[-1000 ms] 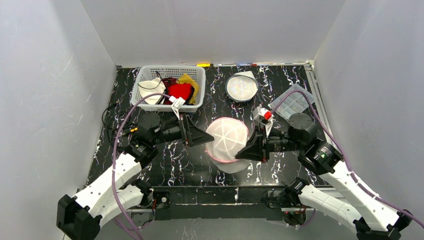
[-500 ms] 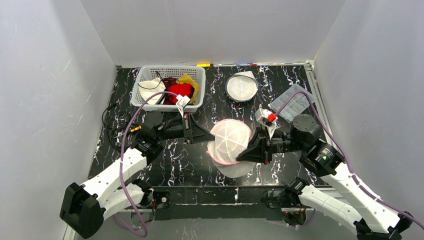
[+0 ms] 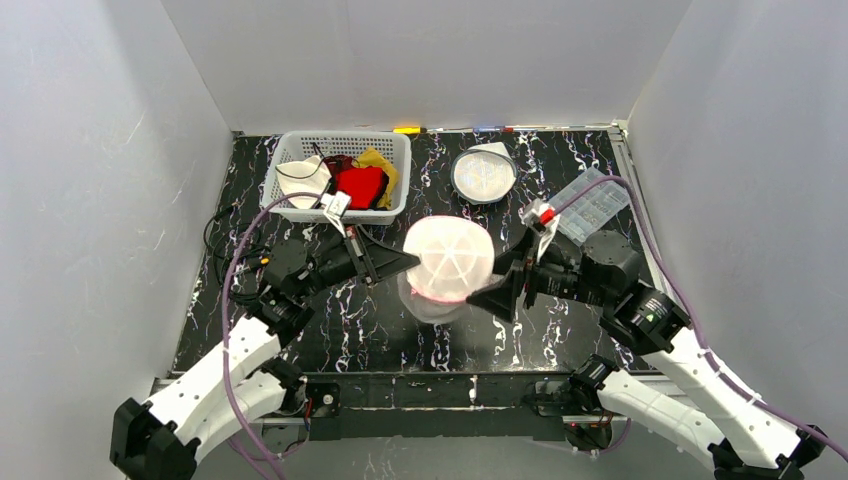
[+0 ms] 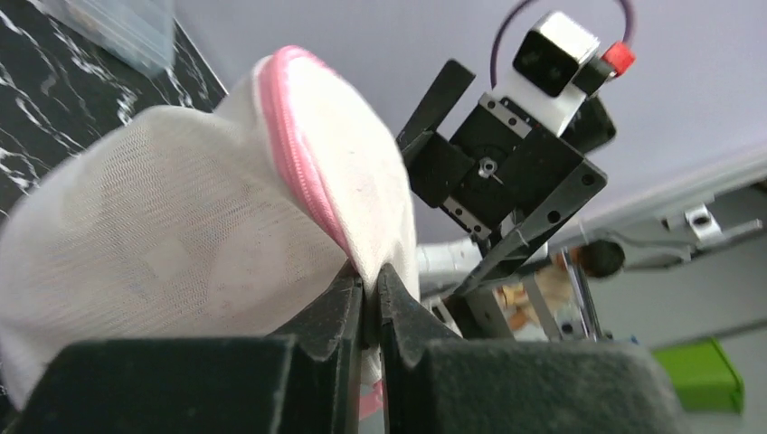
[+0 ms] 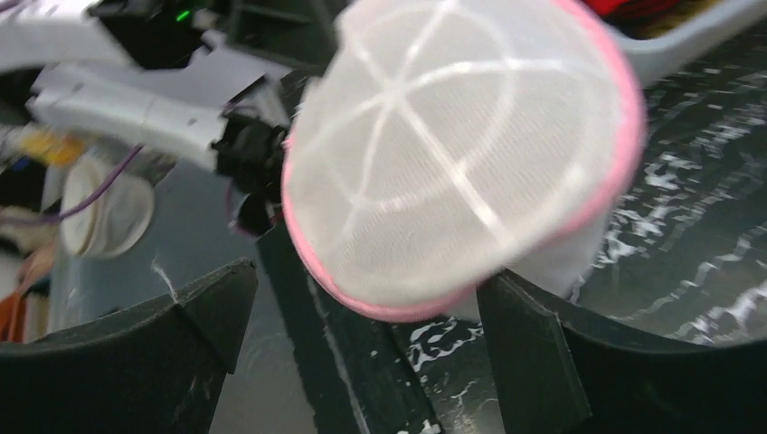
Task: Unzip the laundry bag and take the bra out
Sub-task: Adjust the laundry bag at the center of the board.
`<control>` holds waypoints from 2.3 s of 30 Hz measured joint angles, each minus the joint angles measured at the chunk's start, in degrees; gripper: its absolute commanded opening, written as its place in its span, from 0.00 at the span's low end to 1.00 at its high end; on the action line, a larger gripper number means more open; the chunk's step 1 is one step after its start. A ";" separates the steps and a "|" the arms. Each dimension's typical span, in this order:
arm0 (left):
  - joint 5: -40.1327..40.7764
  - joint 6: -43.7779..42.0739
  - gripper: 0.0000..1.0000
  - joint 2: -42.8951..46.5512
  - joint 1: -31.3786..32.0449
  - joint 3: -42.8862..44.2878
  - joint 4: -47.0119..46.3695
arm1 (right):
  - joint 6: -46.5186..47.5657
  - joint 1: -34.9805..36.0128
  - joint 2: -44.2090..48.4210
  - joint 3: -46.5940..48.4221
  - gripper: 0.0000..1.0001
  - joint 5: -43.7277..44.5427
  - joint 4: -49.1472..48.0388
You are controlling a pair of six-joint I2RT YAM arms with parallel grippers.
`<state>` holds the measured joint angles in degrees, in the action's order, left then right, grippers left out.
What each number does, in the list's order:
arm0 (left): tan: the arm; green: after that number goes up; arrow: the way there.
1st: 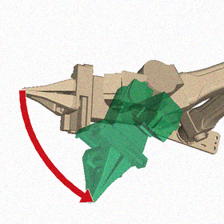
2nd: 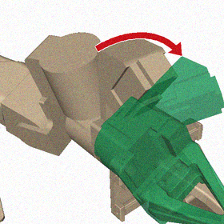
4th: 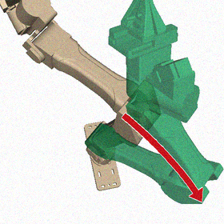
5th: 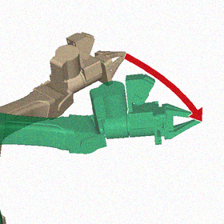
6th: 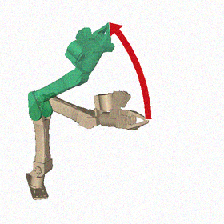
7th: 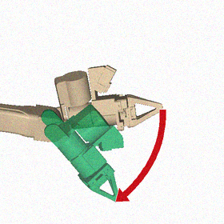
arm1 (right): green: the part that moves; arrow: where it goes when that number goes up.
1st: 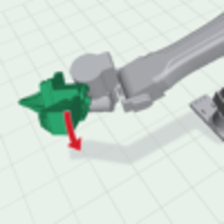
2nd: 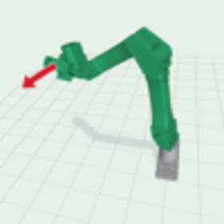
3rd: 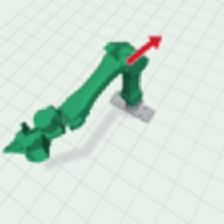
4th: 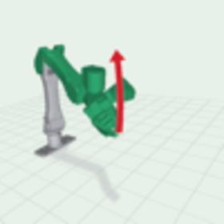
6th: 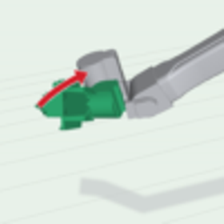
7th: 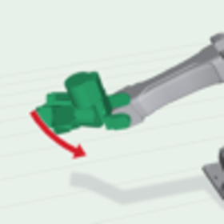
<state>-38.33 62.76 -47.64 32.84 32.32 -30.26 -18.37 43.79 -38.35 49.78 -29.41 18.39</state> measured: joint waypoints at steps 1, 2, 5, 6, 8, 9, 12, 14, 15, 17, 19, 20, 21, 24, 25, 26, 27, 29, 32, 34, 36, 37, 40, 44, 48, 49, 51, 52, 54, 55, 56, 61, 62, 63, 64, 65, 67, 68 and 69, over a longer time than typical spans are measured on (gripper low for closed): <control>3.93 0.42 0.00 1.51 0.52 -0.50 0.66 | -1.27 0.00 0.33 -0.07 0.99 4.28 -0.09; 7.61 0.66 0.00 2.73 1.22 -0.90 1.33 | -2.51 -0.02 0.94 -0.31 0.99 8.22 -0.33; 19.96 0.98 0.00 5.07 4.90 -1.31 4.74 | -6.69 -0.02 4.37 -3.21 0.99 18.71 -2.32; 25.75 1.03 0.00 5.62 7.06 -1.68 6.19 | -8.17 -0.02 5.49 -4.57 0.99 21.81 -2.69; 34.69 1.25 0.00 5.90 10.95 -2.21 8.59 | -11.02 -0.07 7.28 -6.93 0.99 26.60 -3.15; 39.01 1.38 0.00 5.55 13.09 -2.47 9.70 | -12.20 -0.07 7.54 -7.85 0.99 28.09 -3.34; 49.90 2.91 0.00 1.86 18.47 -2.62 12.39 | -15.43 -0.07 6.10 -9.81 0.99 30.64 -3.45; 54.01 4.31 0.00 -1.53 20.35 -2.62 13.66 | -17.03 -0.07 4.00 -10.64 0.99 30.77 -3.58; 55.82 5.31 0.00 -3.52 21.00 -2.62 14.71 | -17.70 -0.04 2.89 -11.28 0.99 30.75 -3.74; 57.92 6.93 0.00 -6.03 21.66 -2.43 17.09 | -18.60 0.09 1.46 -12.35 0.99 30.75 -3.93; 60.04 9.05 0.00 -7.61 22.03 -1.18 21.27 | -19.21 0.22 0.79 -13.66 0.99 30.73 -4.09; 61.31 10.23 0.00 -8.22 22.12 0.48 24.72 | -19.43 0.26 0.72 -14.29 0.99 30.75 -4.55; 62.16 11.13 0.00 -8.55 22.16 2.01 27.43 | -19.89 0.33 0.72 -15.10 0.99 30.75 -5.42; 64.70 13.46 0.00 -8.76 22.16 6.78 34.73 | -22.27 0.55 1.53 -19.89 0.99 31.63 -10.08; 65.18 13.99 0.00 -8.72 22.16 7.61 36.15 | -23.06 0.55 2.45 -21.81 0.99 32.02 -11.43; 65.75 14.47 0.00 -8.66 22.16 8.35 37.86 | -24.09 0.57 4.02 -24.52 0.99 32.37 -13.35; 66.31 14.86 0.00 -8.57 22.14 9.05 39.87 | -25.05 0.57 5.75 -26.84 0.99 32.57 -14.56; 67.47 15.54 0.00 -8.50 22.16 10.67 44.59 | -25.66 0.57 8.02 -29.66 0.99 32.65 -16.24; 69.07 16.33 0.00 -8.76 22.14 15.10 52.57 | -24.85 0.57 7.34 -29.57 0.99 32.09 -18.51; 69.96 16.00 0.00 -9.33 22.14 19.23 56.92 | -24.24 0.57 5.88 -28.28 0.99 31.63 -19.32; 70.58 14.45 0.00 -9.60 22.14 22.69 59.08 | -24.09 0.57 3.67 -26.60 0.99 31.36 -20.55; 70.69 13.44 0.00 -9.64 22.14 24.20 59.89 | -24.04 0.57 2.73 -26.03 0.99 31.10 -21.57; 70.53 10.01 0.00 -11.04 22.14 29.79 63.43 | -23.43 0.57 0.44 -25.05 0.99 29.94 -23.63; 68.85 5.68 0.00 -17.35 21.81 39.47 67.56 | -21.35 0.57 -2.80 -22.34 0.99 27.67 -24.72; 63.12 3.04 0.00 -23.67 20.13 39.23 67.49 | -20.87 0.59 -2.82 -22.25 0.99 27.26 -26.97; 62.40 2.86 0.00 -24.22 19.41 38.34 67.52 | -21.16 0.59 -2.67 -22.53 0.99 27.32 -27.63; 60.17 2.64 0.00 -25.11 18.36 34.80 66.86 | -21.97 0.59 -2.08 -23.69 0.99 27.52 -28.94; 59.25 2.62 0.00 -25.31 17.88 33.11 66.75 | -22.29 0.59 -1.68 -24.63 0.99 27.41 -29.57; 57.90 2.60 0.00 -25.31 17.16 30.73 66.75 | -22.84 0.59 -1.40 -26.60 0.99 26.21 -30.34; 57.40 2.54 0.00 -25.18 16.83 30.18 66.49 | -23.08 0.57 -1.55 -27.34 0.99 25.07 -30.60; 56.92 2.38 0.00 -24.90 16.61 29.79 66.03 | -23.34 0.57 -1.77 -27.87 0.99 24.06 -30.88; 54.69 1.44 0.00 -21.22 16.44 26.95 61.94 | -24.39 1.14 -4.11 -28.92 0.99 18.58 -34.58; 54.27 1.27 0.00 -20.02 16.39 26.01 61.07 | -24.37 2.03 -4.79 -28.79 0.98 18.51 -35.17; 53.94 1.14 0.00 -19.06 16.37 25.27 60.39 | -24.15 3.32 -5.53 -28.44 0.98 18.67 -35.21; 53.64 0.90 0.00 -17.92 16.31 24.41 59.78 | -23.71 4.76 -6.32 -27.85 0.97 19.04 -35.12; 53.37 0.79 0.00 -17.00 16.22 23.82 59.25 | -23.12 7.19 -7.80 -26.58 0.96 19.85 -34.97; 52.83 0.57 0.00 -15.52 16.00 23.19 58.58 | -21.94 11.34 -10.40 -24.17 0.92 21.40 -35.06; 52.61 0.48 0.00 -15.15 15.96 23.17 58.40 | -21.68 13.20 -11.56 -23.08 0.89 22.29 -35.43; 52.41 0.48 0.00 -14.88 15.91 23.17 58.16 | -21.53 14.62 -12.52 -22.36 0.86 23.10 -36.20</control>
<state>14.09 63.24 -62.52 48.75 55.48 27.90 -39.90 58.41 -50.87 27.42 -6.31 -17.80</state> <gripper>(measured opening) 0.046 0.931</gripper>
